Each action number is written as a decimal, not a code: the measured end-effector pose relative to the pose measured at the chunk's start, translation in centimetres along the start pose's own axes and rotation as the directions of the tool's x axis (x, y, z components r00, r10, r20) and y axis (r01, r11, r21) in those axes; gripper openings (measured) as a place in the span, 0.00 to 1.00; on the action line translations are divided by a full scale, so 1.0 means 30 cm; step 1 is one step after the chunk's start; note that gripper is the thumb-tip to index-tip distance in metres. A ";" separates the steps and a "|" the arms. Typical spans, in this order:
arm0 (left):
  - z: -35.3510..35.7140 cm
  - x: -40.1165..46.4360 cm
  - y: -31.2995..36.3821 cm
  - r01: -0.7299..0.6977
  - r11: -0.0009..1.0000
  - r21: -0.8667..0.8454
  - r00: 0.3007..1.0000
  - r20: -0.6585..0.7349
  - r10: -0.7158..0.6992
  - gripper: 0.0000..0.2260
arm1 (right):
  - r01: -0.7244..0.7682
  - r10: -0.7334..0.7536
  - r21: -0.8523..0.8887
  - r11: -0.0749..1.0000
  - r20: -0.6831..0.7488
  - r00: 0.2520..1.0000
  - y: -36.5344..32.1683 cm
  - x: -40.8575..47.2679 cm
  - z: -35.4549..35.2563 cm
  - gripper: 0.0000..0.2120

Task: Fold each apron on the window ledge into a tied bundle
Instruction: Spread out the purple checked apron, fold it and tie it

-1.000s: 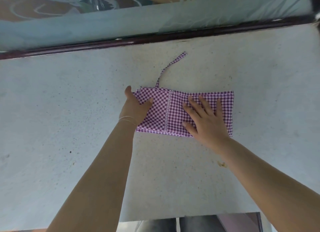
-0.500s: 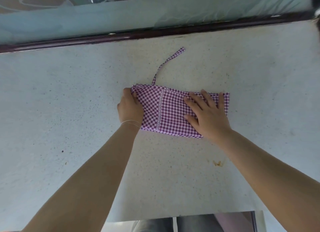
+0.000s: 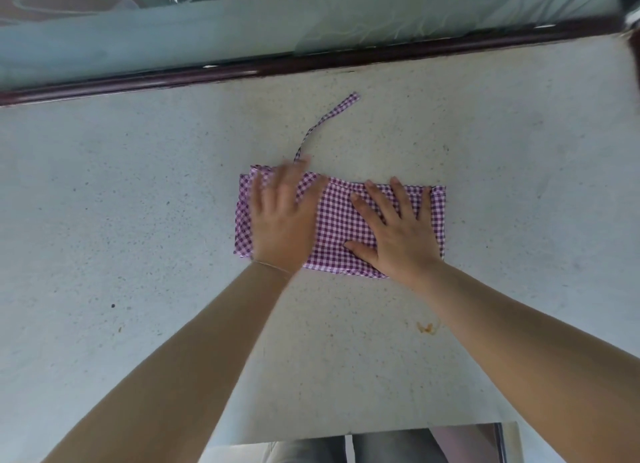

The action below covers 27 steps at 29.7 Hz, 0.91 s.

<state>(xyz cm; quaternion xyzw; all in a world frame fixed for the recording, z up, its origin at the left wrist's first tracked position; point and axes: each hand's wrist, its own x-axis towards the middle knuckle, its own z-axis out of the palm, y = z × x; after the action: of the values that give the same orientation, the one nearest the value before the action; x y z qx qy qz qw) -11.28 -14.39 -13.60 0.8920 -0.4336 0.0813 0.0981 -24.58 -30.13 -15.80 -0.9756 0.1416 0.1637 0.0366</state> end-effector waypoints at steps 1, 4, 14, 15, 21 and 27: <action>0.002 -0.019 0.062 -0.132 0.991 -0.006 0.986 0.103 0.132 0.18 | -0.002 0.002 -0.006 1.000 0.002 1.000 0.000 0.000 0.005 0.40; 0.041 -0.096 0.130 -0.209 0.978 -0.024 0.903 0.379 0.202 0.26 | -0.008 0.008 -0.036 0.999 0.010 1.000 -0.004 0.004 0.006 0.42; 0.077 -0.133 -0.033 0.009 0.999 0.041 0.907 0.420 -0.026 0.26 | -0.037 0.043 0.090 0.995 -0.072 0.996 0.013 0.003 -0.027 0.31; 0.076 -0.126 -0.037 0.009 0.999 0.053 0.902 0.431 -0.031 0.26 | -0.049 0.059 0.092 0.995 -0.108 0.992 0.023 0.007 -0.042 0.30; 0.047 -0.043 -0.122 -0.279 0.960 -0.008 0.797 0.556 0.236 0.28 | -0.017 0.015 0.093 0.996 0.021 1.000 0.018 0.027 -0.124 0.36; -0.041 -0.003 -0.031 -0.331 0.944 0.007 0.841 0.456 0.291 0.21 | 0.109 -0.124 0.141 0.984 0.103 0.987 -0.107 -0.180 -0.082 0.34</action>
<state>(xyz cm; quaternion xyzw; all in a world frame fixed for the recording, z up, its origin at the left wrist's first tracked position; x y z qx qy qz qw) -10.66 -13.45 -12.51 0.8075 -0.5795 -0.0935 -0.0574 -27.78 -25.93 -11.62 -0.9669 0.0930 0.2054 0.1199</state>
